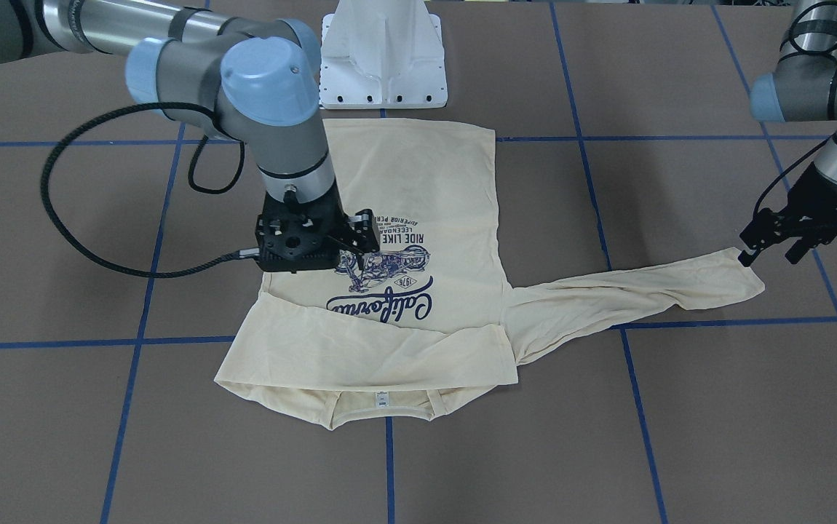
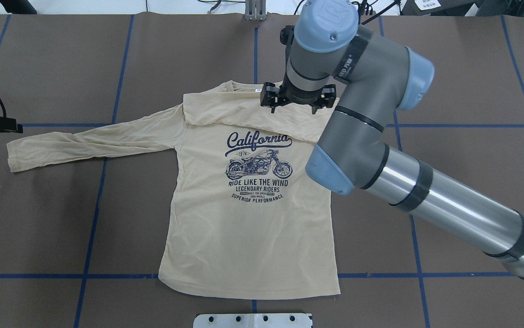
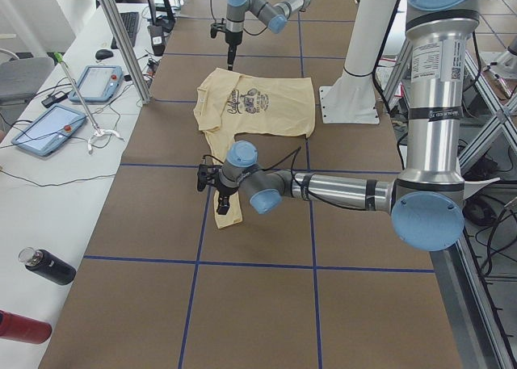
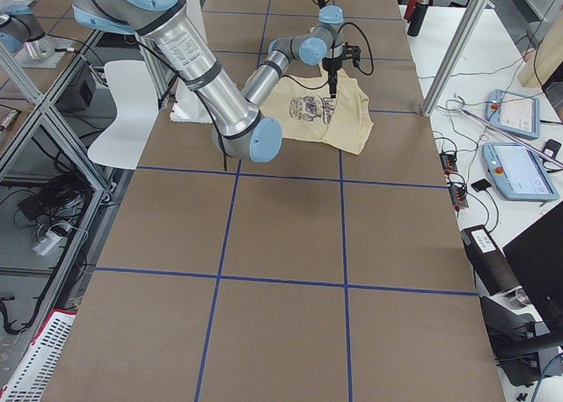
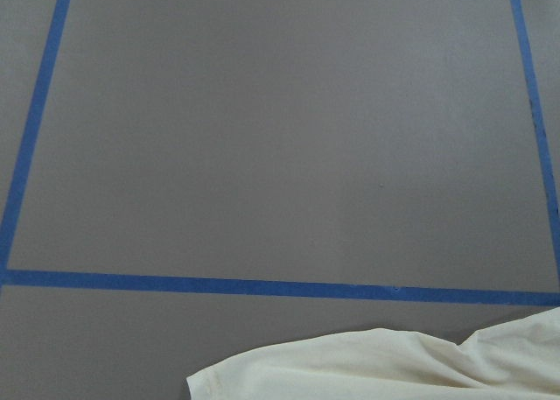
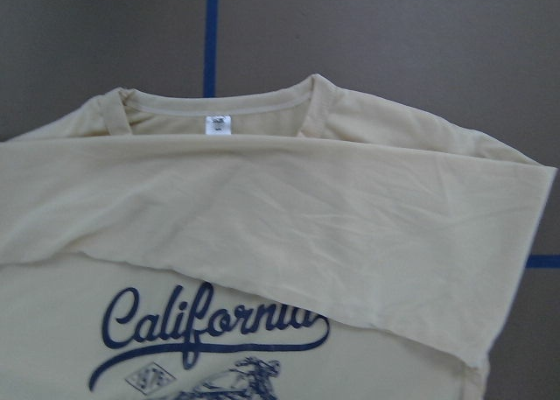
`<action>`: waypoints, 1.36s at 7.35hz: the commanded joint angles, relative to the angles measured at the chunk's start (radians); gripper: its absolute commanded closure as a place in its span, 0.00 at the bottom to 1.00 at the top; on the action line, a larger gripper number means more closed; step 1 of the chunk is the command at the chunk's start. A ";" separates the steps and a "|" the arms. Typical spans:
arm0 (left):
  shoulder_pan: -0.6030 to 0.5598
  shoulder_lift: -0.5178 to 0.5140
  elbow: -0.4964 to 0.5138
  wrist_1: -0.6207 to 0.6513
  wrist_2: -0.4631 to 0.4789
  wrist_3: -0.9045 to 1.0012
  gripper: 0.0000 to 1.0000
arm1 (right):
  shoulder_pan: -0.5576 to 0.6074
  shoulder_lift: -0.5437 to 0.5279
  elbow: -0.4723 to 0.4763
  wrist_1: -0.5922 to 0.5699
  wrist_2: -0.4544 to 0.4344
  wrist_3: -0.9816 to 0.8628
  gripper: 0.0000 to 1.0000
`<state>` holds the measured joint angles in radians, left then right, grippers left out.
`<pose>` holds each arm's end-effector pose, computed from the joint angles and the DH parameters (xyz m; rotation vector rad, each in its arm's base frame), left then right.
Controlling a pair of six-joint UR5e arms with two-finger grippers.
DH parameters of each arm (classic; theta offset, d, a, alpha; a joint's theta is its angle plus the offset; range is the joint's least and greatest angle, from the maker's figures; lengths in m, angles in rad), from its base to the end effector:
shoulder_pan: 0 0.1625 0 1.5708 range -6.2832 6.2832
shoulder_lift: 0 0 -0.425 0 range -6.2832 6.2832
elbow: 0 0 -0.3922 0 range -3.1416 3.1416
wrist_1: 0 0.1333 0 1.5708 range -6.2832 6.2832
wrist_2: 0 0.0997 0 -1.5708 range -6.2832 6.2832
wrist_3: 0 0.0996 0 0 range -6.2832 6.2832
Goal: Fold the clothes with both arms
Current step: 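Release the sleeve and raise the right gripper away from the shirt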
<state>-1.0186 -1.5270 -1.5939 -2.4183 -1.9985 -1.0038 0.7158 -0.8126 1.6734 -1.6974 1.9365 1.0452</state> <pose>0.1880 -0.4805 0.5832 0.2973 0.8593 -0.2434 -0.4522 -0.5227 0.1759 0.1381 -0.7929 0.0456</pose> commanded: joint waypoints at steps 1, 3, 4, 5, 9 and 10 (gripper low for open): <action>0.078 0.011 0.053 -0.011 0.127 -0.050 0.02 | 0.062 -0.155 0.205 -0.152 0.068 -0.138 0.00; 0.086 0.008 0.092 -0.016 0.144 -0.041 0.06 | 0.089 -0.262 0.293 -0.148 0.110 -0.206 0.00; 0.098 0.005 0.103 -0.016 0.144 -0.041 0.07 | 0.090 -0.266 0.293 -0.150 0.108 -0.206 0.00; 0.103 0.005 0.103 -0.016 0.144 -0.041 0.15 | 0.091 -0.264 0.293 -0.150 0.108 -0.206 0.00; 0.123 0.002 0.115 -0.015 0.145 -0.042 0.38 | 0.097 -0.266 0.293 -0.146 0.128 -0.206 0.00; 0.123 0.001 0.115 -0.015 0.145 -0.042 0.52 | 0.100 -0.266 0.293 -0.146 0.128 -0.206 0.00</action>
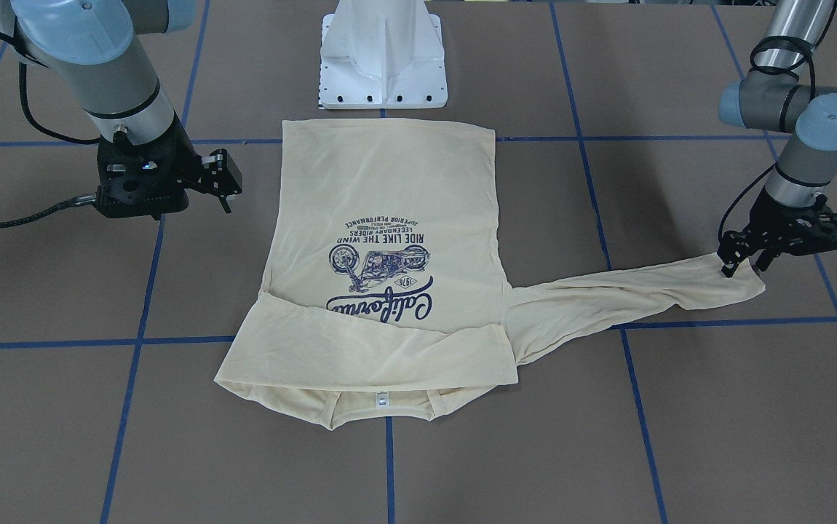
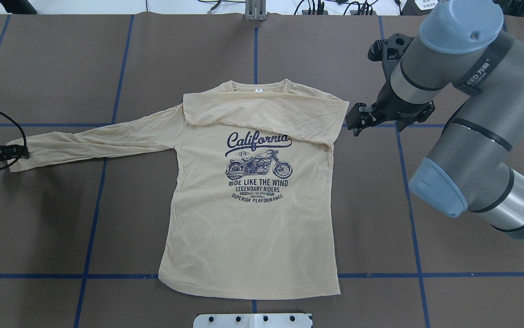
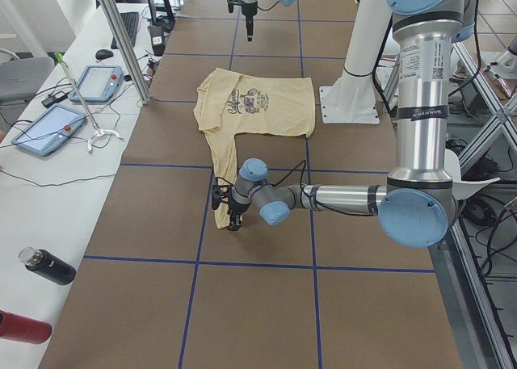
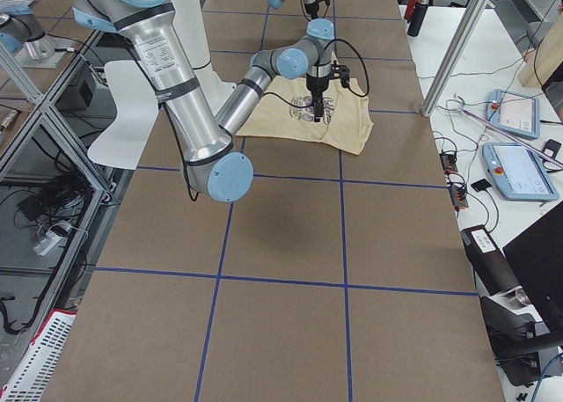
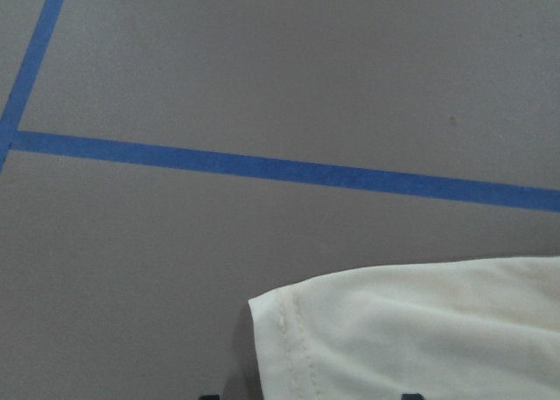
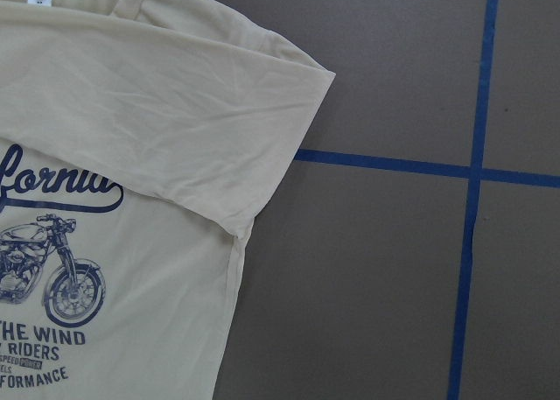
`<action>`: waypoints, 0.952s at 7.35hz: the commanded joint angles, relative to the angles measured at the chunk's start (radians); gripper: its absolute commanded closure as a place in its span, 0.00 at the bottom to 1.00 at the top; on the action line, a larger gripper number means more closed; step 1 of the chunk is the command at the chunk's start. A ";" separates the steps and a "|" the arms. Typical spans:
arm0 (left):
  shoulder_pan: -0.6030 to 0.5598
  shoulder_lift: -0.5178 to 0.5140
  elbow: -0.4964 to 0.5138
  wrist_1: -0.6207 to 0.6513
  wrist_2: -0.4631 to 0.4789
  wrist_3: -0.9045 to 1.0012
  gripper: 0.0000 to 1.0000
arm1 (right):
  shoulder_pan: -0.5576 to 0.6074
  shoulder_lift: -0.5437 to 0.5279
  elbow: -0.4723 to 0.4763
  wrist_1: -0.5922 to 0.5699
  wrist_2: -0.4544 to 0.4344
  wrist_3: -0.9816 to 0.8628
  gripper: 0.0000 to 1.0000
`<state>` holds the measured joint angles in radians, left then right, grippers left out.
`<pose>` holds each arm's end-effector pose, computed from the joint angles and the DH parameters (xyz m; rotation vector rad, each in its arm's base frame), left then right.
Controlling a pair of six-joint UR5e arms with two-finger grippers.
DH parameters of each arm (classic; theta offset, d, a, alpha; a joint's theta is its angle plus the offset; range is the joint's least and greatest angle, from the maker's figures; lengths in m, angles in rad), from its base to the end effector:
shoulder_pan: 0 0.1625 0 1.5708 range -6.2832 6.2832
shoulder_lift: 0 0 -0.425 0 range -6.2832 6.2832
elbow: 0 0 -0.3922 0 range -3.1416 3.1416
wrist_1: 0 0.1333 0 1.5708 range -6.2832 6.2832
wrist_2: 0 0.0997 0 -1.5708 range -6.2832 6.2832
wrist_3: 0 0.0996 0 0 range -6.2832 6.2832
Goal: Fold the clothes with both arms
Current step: 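Release the sleeve and raise the right gripper away from the shirt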
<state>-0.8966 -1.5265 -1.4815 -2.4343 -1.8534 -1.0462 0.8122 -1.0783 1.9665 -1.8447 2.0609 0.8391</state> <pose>0.2347 -0.4627 0.6441 0.2689 0.7272 -0.2501 -0.3366 -0.4808 0.2470 0.0797 -0.7616 -0.0740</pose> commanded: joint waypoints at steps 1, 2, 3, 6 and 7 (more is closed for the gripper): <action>-0.001 -0.001 -0.003 0.001 -0.001 0.002 0.61 | 0.007 0.000 0.000 0.002 0.004 0.000 0.00; 0.001 -0.004 -0.011 0.001 -0.006 0.002 0.82 | 0.012 0.000 0.000 0.001 0.005 0.000 0.00; -0.001 -0.004 -0.017 0.003 -0.006 0.002 1.00 | 0.013 0.000 -0.001 0.001 0.005 0.000 0.00; -0.002 0.006 -0.106 0.073 -0.020 0.003 1.00 | 0.013 -0.014 -0.001 0.002 0.004 0.000 0.00; -0.002 0.006 -0.181 0.159 -0.044 0.002 1.00 | 0.013 -0.020 -0.001 0.002 0.005 0.000 0.00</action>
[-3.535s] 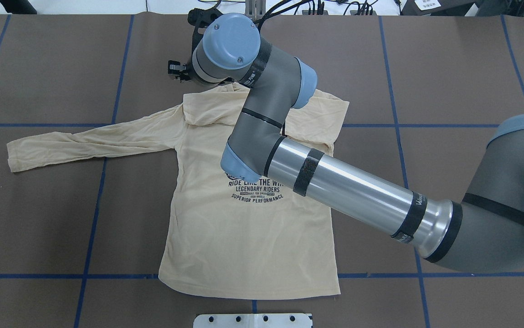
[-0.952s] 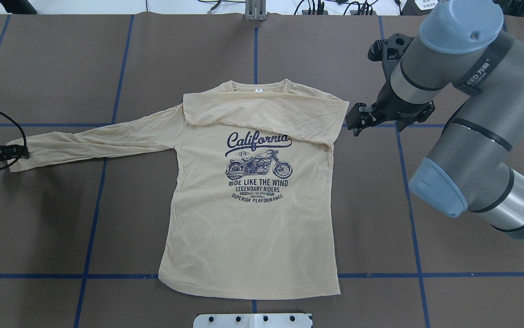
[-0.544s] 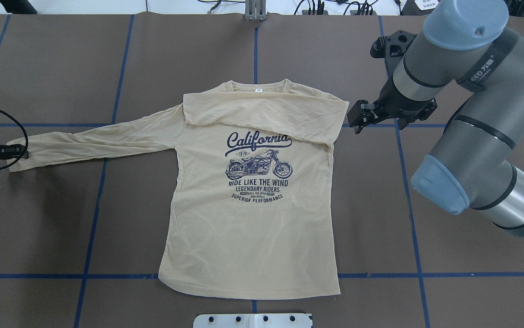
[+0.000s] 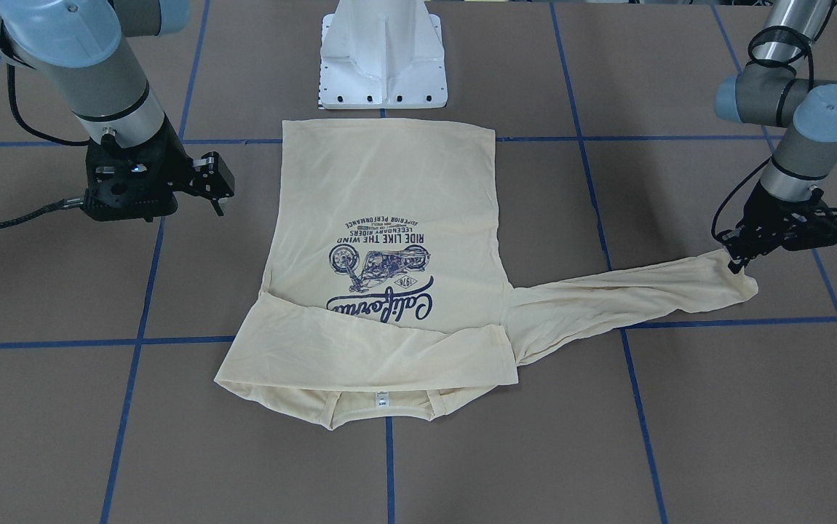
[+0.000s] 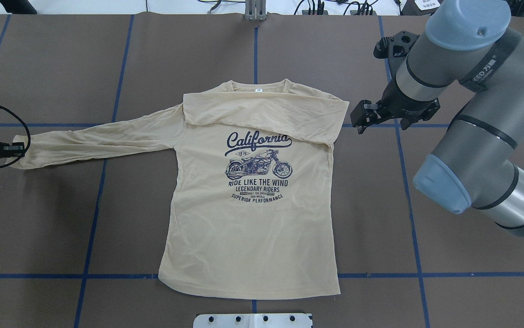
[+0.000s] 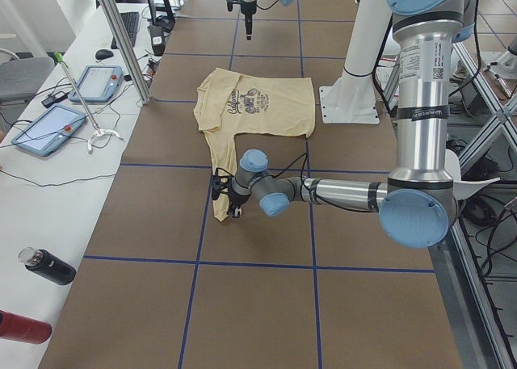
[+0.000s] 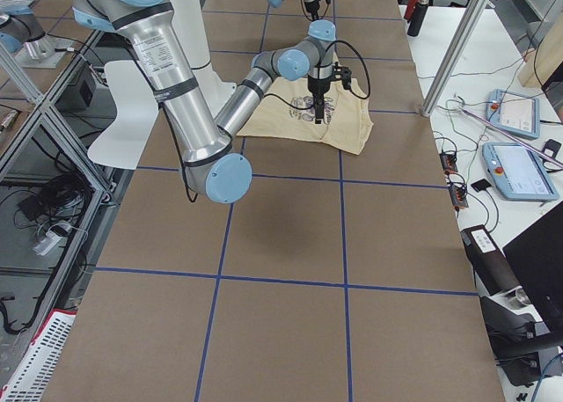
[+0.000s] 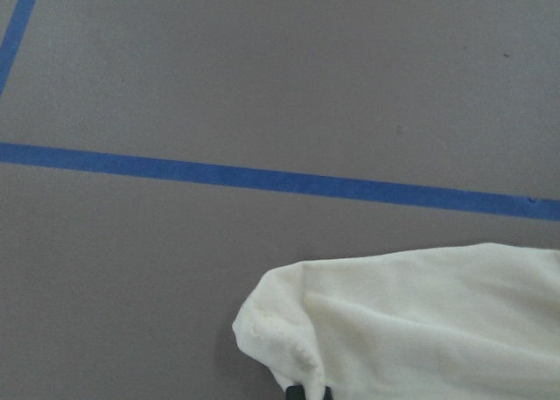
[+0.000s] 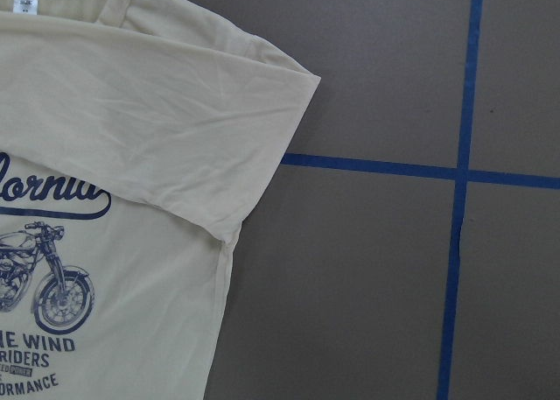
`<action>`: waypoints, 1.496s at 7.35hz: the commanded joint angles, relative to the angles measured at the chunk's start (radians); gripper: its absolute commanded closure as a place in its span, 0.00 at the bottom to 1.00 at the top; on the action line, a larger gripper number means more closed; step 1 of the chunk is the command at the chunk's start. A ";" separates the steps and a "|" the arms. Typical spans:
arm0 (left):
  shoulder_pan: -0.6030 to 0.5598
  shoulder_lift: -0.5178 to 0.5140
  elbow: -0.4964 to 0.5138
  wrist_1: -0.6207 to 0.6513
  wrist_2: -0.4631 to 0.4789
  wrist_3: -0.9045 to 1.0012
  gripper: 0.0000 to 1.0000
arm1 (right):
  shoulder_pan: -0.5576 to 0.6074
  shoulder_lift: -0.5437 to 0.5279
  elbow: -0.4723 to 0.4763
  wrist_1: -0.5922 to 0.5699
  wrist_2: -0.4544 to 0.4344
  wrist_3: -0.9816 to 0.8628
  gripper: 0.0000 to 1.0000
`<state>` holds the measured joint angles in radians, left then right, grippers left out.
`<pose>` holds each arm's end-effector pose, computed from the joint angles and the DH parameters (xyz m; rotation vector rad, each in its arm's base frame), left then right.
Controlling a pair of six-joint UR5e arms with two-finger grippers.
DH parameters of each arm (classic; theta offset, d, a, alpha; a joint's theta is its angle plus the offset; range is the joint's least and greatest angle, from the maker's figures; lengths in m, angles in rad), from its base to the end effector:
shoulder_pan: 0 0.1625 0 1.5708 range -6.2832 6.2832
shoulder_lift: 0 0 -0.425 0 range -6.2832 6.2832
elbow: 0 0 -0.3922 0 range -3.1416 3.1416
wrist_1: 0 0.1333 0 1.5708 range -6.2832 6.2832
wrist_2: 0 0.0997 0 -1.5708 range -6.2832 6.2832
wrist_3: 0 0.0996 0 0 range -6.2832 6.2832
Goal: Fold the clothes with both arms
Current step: 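Grasp the other sleeve cuff with the left gripper and lift it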
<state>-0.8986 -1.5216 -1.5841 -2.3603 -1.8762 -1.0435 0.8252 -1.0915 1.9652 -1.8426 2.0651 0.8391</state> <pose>0.2359 -0.4624 0.6021 0.2696 0.7571 -0.2361 -0.3300 -0.4842 0.2547 0.0727 -0.7555 -0.0598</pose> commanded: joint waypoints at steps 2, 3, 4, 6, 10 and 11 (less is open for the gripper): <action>0.000 -0.012 -0.175 0.153 -0.097 -0.001 1.00 | 0.002 -0.046 0.015 0.003 0.001 -0.008 0.00; -0.003 -0.046 -0.201 0.157 -0.171 -0.004 1.00 | 0.002 -0.092 0.042 0.003 0.000 -0.035 0.00; -0.006 -0.146 -0.209 0.239 -0.213 -0.013 1.00 | 0.002 -0.150 0.069 0.003 0.000 -0.067 0.00; -0.005 -0.428 -0.212 0.498 -0.286 -0.021 1.00 | 0.003 -0.217 0.070 0.005 -0.002 -0.129 0.00; 0.010 -0.762 -0.182 0.556 -0.406 -0.371 1.00 | 0.006 -0.257 0.069 0.005 -0.013 -0.212 0.00; 0.051 -0.811 -0.180 0.546 -0.418 -0.454 1.00 | 0.006 -0.258 0.069 0.008 -0.013 -0.210 0.00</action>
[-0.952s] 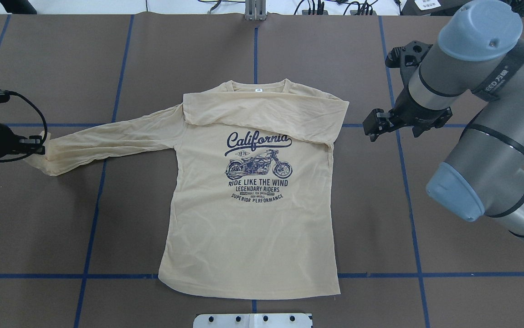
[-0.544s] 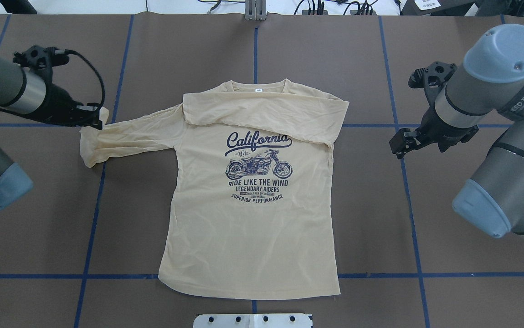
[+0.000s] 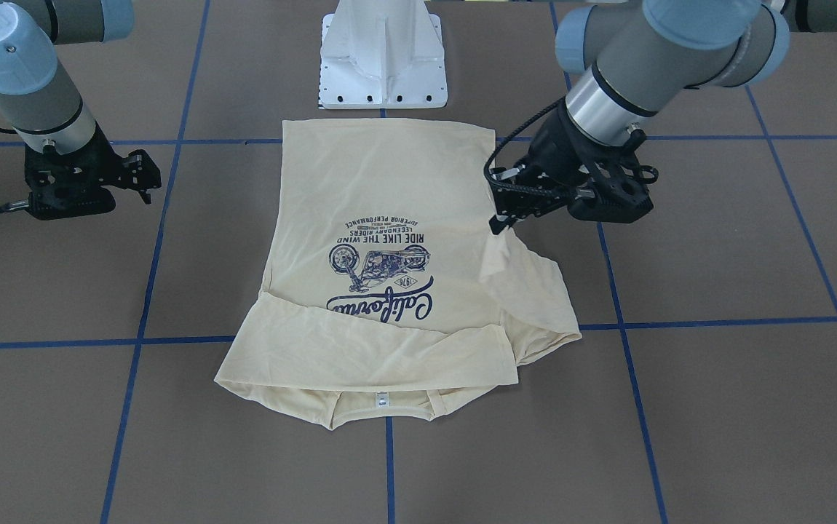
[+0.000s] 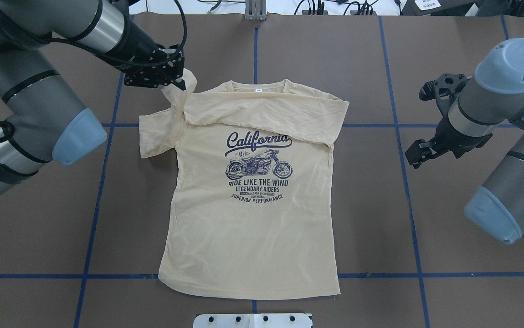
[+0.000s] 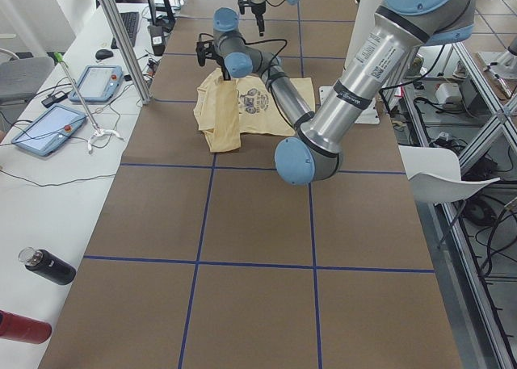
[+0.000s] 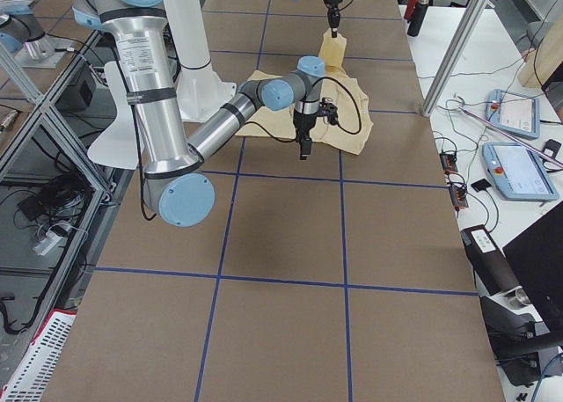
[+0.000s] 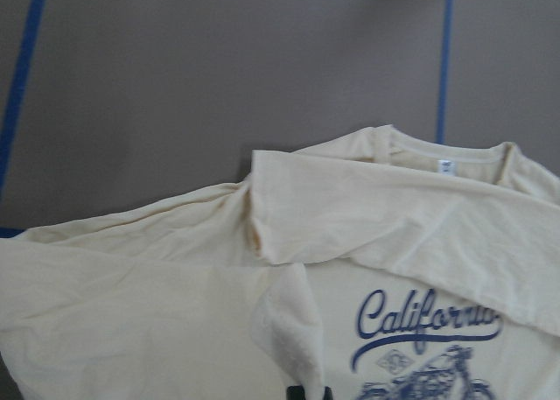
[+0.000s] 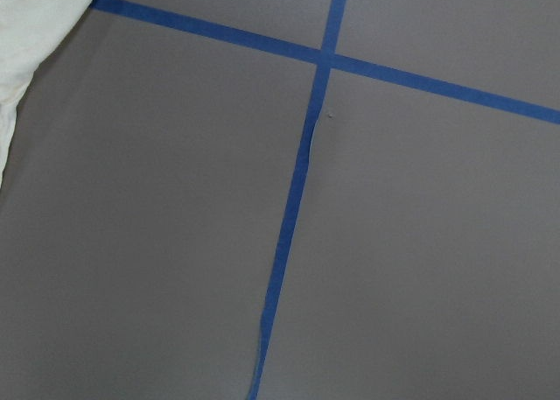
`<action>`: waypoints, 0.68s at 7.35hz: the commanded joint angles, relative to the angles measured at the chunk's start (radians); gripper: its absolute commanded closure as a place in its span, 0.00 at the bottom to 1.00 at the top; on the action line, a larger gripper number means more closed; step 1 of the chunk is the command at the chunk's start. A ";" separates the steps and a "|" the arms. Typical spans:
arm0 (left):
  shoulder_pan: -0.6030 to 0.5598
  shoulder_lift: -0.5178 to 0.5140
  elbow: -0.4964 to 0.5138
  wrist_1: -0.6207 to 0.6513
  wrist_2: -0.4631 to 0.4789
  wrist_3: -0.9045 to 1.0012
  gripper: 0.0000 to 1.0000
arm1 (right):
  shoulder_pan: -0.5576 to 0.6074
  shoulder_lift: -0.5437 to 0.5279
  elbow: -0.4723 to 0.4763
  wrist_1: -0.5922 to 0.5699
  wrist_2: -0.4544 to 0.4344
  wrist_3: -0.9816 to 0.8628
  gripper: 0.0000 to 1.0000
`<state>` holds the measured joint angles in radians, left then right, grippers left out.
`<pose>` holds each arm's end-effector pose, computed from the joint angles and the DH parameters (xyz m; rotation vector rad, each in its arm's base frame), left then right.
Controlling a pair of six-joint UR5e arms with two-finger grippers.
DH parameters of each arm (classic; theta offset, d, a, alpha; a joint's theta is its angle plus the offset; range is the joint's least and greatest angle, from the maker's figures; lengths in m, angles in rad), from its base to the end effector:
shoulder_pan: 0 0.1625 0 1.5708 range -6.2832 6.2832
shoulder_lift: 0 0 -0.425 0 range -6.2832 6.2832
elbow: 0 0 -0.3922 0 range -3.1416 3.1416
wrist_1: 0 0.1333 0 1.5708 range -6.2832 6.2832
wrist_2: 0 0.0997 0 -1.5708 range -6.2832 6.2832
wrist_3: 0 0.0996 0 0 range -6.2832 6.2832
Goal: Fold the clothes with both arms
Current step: 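Grasp the other sleeve cuff with the left gripper and lift it, then carry the sleeve across the shirt front with the left gripper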
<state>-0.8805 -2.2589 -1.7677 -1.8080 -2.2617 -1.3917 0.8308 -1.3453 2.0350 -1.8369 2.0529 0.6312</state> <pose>0.3478 -0.5308 0.1307 0.0120 1.2330 -0.2233 -0.2895 -0.4463 0.3666 0.0209 -0.6314 -0.2073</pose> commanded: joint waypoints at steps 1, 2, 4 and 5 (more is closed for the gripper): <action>0.093 -0.109 0.063 -0.034 -0.019 -0.139 1.00 | 0.001 -0.012 -0.004 0.013 0.000 -0.002 0.00; 0.101 -0.132 0.193 -0.174 -0.006 -0.145 1.00 | 0.001 -0.020 -0.018 0.028 0.000 -0.002 0.00; 0.130 -0.146 0.354 -0.386 0.060 -0.228 1.00 | -0.001 -0.043 -0.032 0.086 0.000 0.007 0.00; 0.146 -0.160 0.382 -0.390 0.082 -0.230 1.00 | -0.001 -0.043 -0.039 0.091 0.000 0.008 0.00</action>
<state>-0.7561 -2.4035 -1.4415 -2.1509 -2.2158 -1.6029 0.8306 -1.3828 2.0041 -1.7618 2.0521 0.6361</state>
